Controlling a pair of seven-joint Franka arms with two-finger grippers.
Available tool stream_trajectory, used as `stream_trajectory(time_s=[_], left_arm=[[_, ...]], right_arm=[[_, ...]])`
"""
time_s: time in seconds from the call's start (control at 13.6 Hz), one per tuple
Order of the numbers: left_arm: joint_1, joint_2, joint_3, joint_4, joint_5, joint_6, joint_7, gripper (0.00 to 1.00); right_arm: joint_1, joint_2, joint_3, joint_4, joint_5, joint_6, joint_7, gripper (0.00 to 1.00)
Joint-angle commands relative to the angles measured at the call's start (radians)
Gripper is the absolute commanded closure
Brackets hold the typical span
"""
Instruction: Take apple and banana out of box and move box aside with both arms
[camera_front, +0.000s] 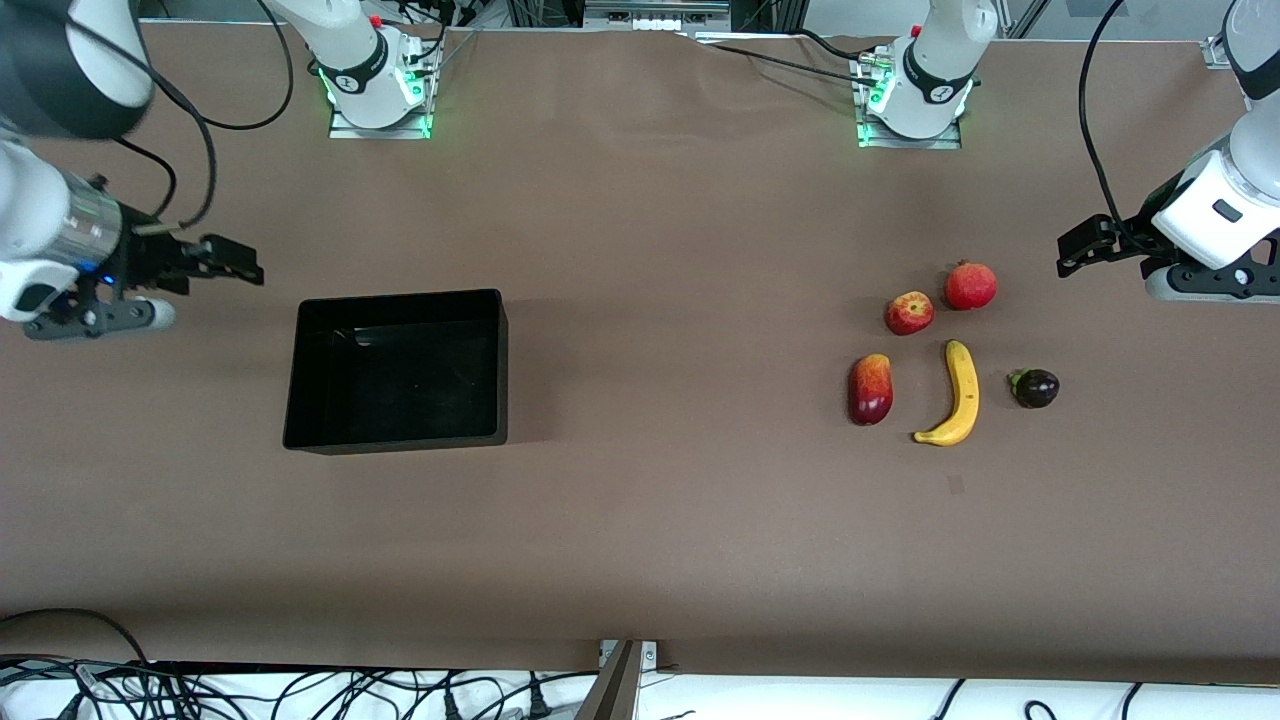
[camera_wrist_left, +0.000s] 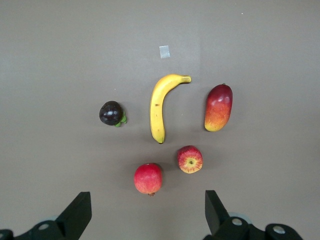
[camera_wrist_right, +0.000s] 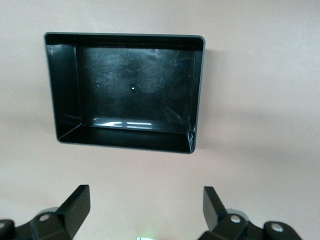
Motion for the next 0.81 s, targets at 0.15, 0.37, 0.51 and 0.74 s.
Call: stream_trajectory(time_s=[0.15,0.37,0.51,0.74], left_arm=[[0.0,0.001,-0.006,0.022,0.016,-0.023,-0.007,0.0],[0.0,0.001,-0.006,0.022,0.016,-0.023,-0.005,0.0],[0.0,0.001,-0.006,0.022,0.016,-0.023,-0.005,0.0],[0.0,0.001,-0.006,0.022,0.017,-0.022,-0.005,0.0]], right_arm=[[0.009,-0.068,-0.002,0.028,-0.053,-0.082,0.024,0.0],[0.009,-0.066,0.002,0.051,-0.091,-0.084,0.024,0.0],[0.009,-0.066,-0.001,0.052,-0.091,-0.084,0.021,0.0],[0.009,-0.066,0.002,0.052,-0.093,-0.085,0.022,0.0]])
